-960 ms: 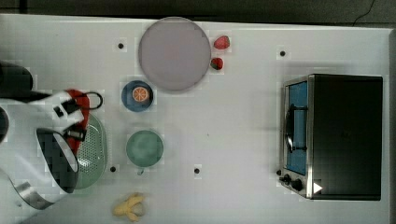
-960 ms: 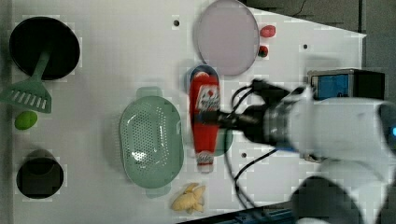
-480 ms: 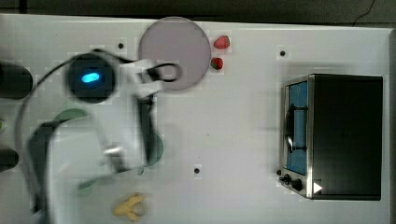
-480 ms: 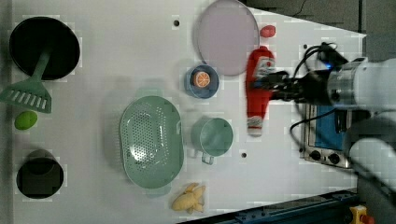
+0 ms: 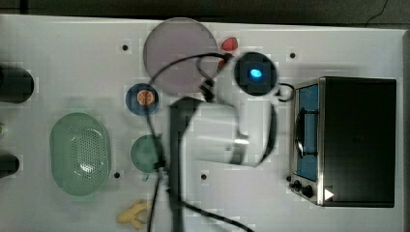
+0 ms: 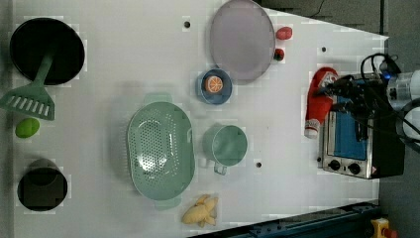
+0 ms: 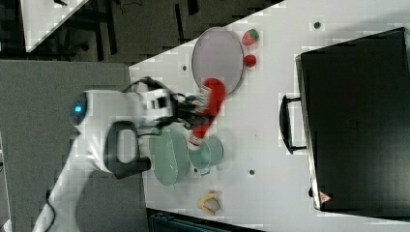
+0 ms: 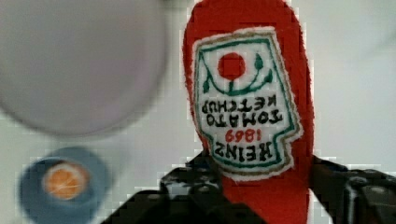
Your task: Pick ketchup from strainer and place it on the table
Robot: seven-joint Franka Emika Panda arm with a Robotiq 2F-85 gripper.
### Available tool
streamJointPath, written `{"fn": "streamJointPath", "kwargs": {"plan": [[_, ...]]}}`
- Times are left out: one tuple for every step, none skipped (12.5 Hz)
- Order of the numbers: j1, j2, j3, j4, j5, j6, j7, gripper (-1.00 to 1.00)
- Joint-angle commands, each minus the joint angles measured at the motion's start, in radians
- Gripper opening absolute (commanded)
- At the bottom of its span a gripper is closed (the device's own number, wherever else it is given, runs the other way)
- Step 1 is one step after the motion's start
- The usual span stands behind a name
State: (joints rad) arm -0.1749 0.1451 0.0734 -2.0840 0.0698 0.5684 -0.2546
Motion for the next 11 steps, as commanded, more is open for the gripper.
{"fn": "streamJointPath", "kwargs": {"plan": [[0.035,-0.019,0.004,-0.104,-0.002,0.032,-0.095,0.17],[0.035,-0.017,0.0,-0.145,-0.002,0.086,-0.095,0.17],[0.036,-0.01,0.0,-0.184,-0.002,0.15,-0.095,0.17],[0.036,0.002,0.0,-0.218,-0.002,0.21,-0.095,0.17],[0.037,0.02,0.0,-0.246,-0.004,0.264,-0.095,0.17],[0.037,0.046,-0.001,-0.261,-0.017,0.308,-0.095,0.17],[0.037,0.075,-0.001,-0.266,-0.035,0.346,-0.095,0.23],[0.037,0.108,-0.002,-0.268,-0.051,0.376,-0.095,0.41],[0.037,0.143,-0.002,-0.267,-0.057,0.403,-0.095,0.63],[0.037,0.17,-0.002,-0.267,-0.057,0.435,-0.095,0.85],[0.037,0.181,-0.002,-0.265,-0.057,0.458,-0.095,0.99]]}}
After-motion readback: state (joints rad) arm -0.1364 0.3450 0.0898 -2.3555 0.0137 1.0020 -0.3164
